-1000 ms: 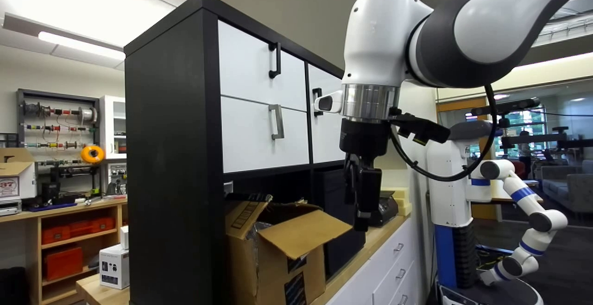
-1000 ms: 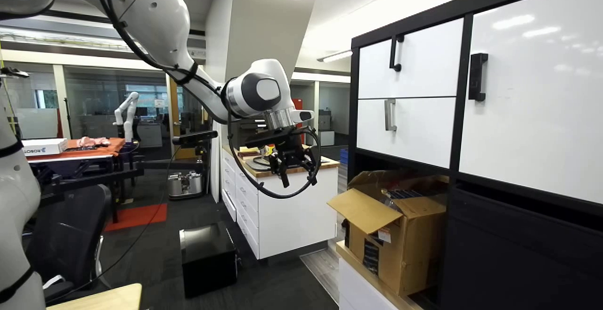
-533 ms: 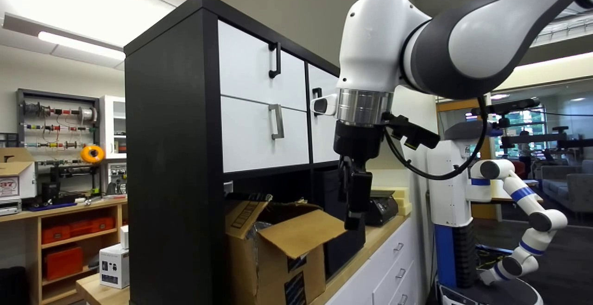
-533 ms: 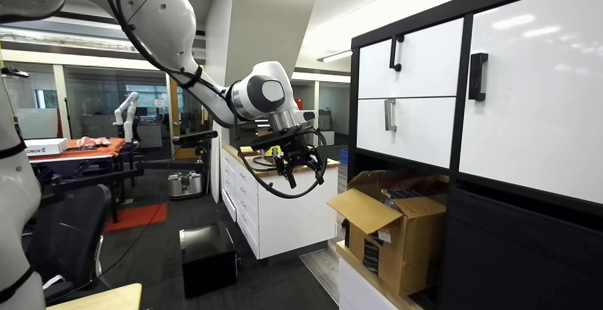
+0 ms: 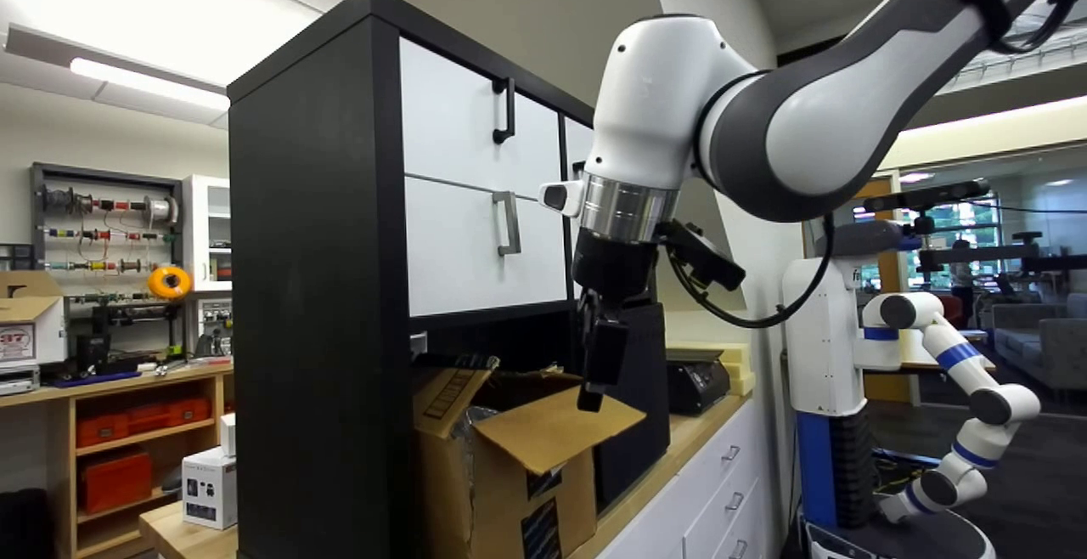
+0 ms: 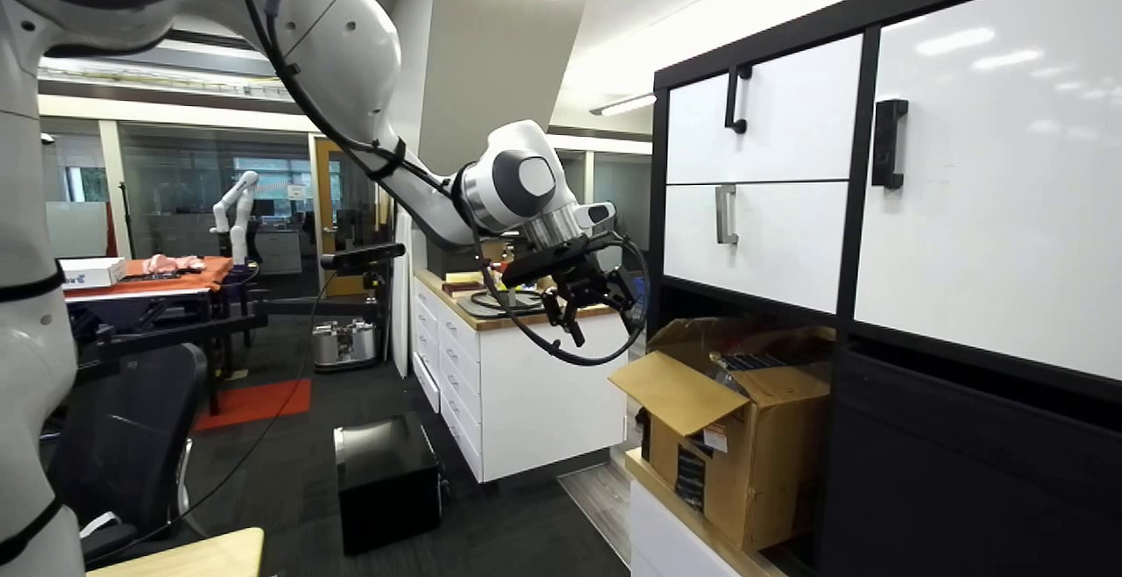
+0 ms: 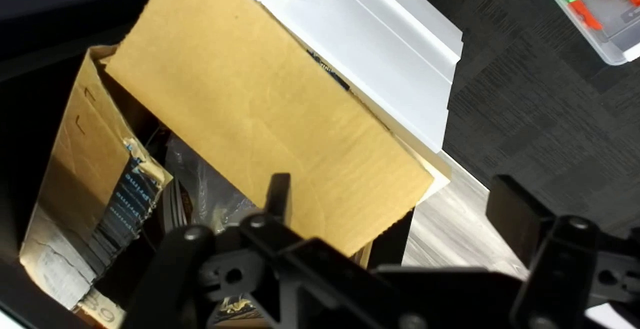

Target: Pull the cardboard box forward

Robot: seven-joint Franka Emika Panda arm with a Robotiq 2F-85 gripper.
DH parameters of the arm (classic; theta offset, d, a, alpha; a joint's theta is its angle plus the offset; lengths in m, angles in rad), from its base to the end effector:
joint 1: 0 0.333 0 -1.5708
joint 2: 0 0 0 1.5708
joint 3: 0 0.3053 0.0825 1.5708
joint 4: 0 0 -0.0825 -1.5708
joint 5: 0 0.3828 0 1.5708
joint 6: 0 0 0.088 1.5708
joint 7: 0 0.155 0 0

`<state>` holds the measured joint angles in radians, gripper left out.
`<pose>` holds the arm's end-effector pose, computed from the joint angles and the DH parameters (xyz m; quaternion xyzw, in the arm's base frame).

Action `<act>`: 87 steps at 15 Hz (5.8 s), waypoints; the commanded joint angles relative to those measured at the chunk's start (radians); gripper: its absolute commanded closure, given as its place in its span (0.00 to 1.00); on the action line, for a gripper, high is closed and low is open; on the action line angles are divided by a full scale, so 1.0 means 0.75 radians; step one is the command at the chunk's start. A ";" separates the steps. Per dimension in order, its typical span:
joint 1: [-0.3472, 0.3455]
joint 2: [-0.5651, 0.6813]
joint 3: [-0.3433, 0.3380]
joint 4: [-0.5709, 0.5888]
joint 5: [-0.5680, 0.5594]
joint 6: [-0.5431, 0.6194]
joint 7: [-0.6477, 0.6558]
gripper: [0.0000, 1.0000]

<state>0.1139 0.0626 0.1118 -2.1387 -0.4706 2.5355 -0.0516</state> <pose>0.5809 0.1256 0.3575 0.9273 0.2972 0.1757 0.1448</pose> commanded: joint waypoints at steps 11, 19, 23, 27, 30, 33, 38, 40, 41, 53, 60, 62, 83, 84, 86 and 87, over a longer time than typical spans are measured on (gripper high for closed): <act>0.004 0.293 -0.110 0.262 -0.087 0.172 -0.072 0.00; -0.004 0.462 -0.157 0.389 -0.079 0.291 -0.202 0.00; -0.007 0.527 -0.160 0.437 -0.051 0.292 -0.233 0.00; -0.017 0.550 -0.153 0.445 -0.032 0.304 -0.251 0.25; -0.023 0.553 -0.150 0.438 -0.023 0.325 -0.261 0.41; -0.034 0.556 -0.137 0.428 0.014 0.339 -0.285 0.60; -0.050 0.551 -0.130 0.411 0.061 0.365 -0.325 0.82; -0.057 0.538 -0.122 0.392 0.083 0.378 -0.344 0.90; -0.060 0.530 -0.120 0.381 0.088 0.388 -0.358 0.92; -0.080 0.370 -0.119 0.168 0.085 0.552 -0.406 0.91; -0.076 0.276 -0.100 0.026 0.079 0.621 -0.436 0.91; -0.077 0.240 -0.085 -0.029 0.077 0.628 -0.454 0.91; -0.087 -0.181 -0.105 -0.394 0.064 0.570 -0.490 0.35; -0.086 -0.188 -0.103 -0.392 0.067 0.557 -0.485 0.27; -0.082 -0.191 -0.099 -0.382 0.074 0.529 -0.478 0.16; -0.081 -0.193 -0.098 -0.376 0.075 0.512 -0.474 0.09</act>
<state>0.0559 -0.0342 0.0322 -2.4017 -0.4228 2.9707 -0.4201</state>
